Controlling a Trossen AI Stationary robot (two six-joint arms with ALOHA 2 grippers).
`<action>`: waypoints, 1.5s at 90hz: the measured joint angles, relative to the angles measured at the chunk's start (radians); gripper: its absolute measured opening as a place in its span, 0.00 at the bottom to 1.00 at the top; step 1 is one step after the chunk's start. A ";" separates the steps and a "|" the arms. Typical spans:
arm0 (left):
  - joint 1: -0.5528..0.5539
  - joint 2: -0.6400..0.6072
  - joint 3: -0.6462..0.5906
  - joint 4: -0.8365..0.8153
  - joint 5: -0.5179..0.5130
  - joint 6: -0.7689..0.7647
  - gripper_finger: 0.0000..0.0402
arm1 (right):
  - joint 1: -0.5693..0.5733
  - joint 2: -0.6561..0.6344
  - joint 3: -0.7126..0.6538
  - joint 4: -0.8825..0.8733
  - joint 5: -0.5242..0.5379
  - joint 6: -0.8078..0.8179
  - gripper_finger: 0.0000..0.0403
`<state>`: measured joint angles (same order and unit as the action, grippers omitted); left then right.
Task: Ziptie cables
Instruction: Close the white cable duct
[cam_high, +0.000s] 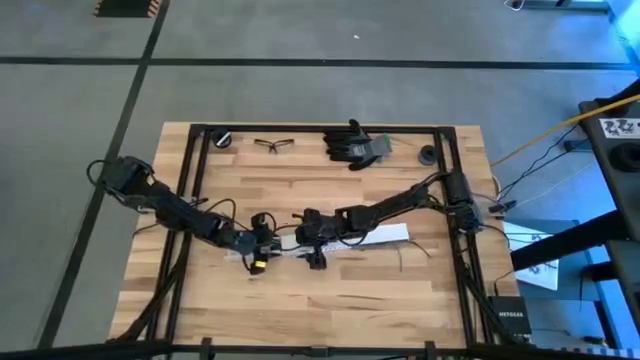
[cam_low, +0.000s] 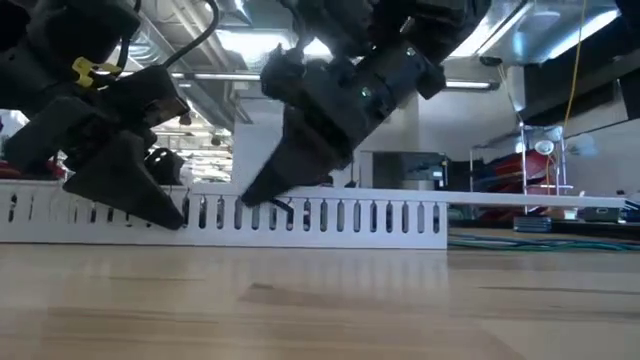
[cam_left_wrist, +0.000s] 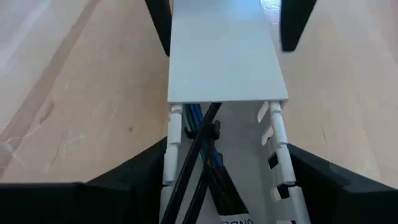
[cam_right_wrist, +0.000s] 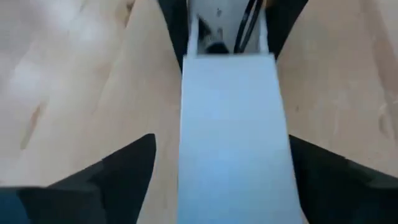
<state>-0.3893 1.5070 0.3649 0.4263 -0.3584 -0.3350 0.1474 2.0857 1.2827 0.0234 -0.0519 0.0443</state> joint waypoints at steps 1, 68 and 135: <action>0.000 0.000 0.000 0.000 0.000 0.000 0.59 | 0.000 0.001 0.000 0.000 0.003 0.000 0.80; 0.011 -0.002 -0.002 -0.004 0.013 0.002 0.59 | -0.003 0.066 0.031 0.153 0.035 0.017 0.52; 0.010 0.009 -0.003 -0.017 0.021 -0.047 0.59 | -0.004 0.241 0.364 -0.044 0.034 -0.001 0.65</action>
<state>-0.3790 1.5162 0.3622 0.4092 -0.3370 -0.3824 0.1429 2.3272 1.6466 -0.0208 -0.0178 0.0437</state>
